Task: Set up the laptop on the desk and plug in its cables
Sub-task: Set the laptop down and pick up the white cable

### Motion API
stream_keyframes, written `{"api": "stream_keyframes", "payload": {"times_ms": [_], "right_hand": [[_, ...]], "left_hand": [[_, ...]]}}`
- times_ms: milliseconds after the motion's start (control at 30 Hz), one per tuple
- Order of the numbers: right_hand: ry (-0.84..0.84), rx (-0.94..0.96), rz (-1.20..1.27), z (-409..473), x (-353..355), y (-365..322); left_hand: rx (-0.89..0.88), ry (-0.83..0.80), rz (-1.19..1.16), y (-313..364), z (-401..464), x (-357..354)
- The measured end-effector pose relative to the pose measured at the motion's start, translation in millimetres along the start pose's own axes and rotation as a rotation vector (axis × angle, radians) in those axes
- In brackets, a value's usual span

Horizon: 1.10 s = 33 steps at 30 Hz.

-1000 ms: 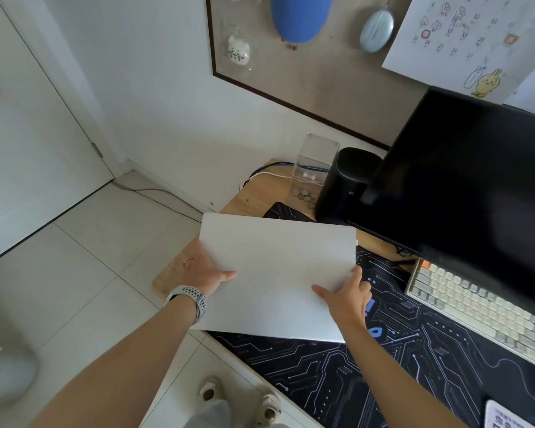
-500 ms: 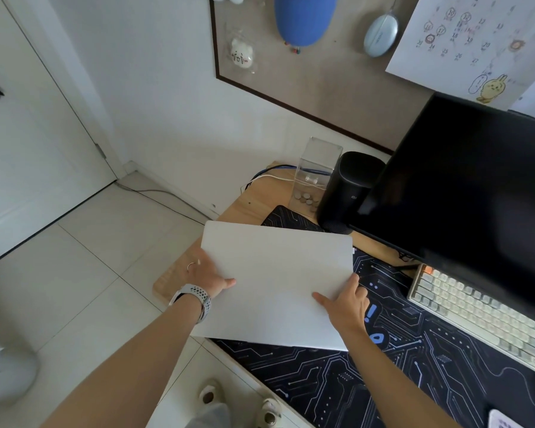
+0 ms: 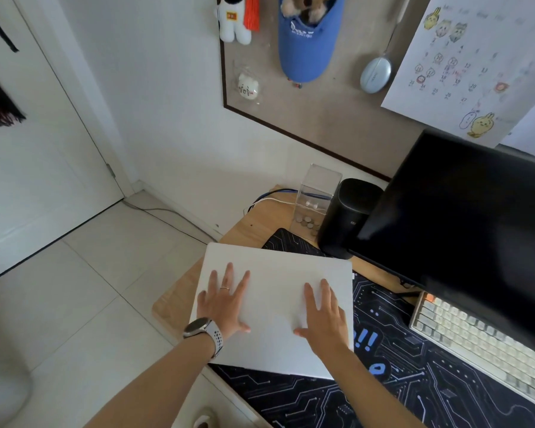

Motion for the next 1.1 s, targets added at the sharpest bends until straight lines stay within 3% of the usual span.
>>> {"api": "stream_keyframes", "payload": {"times_ms": [433,567,633,867,1100], "right_hand": [[-0.030,-0.006,-0.075,1.6,7.9,-7.9],[0.197,0.094,-0.109,5.9,29.7,-19.6],[0.275,0.136,-0.079,11.6,44.6,-33.7],[0.288,0.272,-0.033,23.6,62.4,-94.3],[0.318,0.380,0.014,31.8,61.7,-188.5]], "left_hand": [[0.065,-0.046,-0.059,6.0,-1.2,4.4],[0.096,0.035,-0.075,0.3,0.3,29.9],[0.120,0.104,-0.106,-7.4,-1.0,44.8],[0.156,0.192,-0.316,-44.0,-15.0,82.4],[0.237,0.266,-0.410,-125.9,-33.1,96.3]]}}
Point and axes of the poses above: each hand's wrist, its own z-axis towards the middle knuckle, its own x-axis out of the back of the hand, y = z × x, the point moved 3 cm from there along z, towards the middle knuckle, and after that the axes turned 6 degrees about y, right-handed, at the moved point
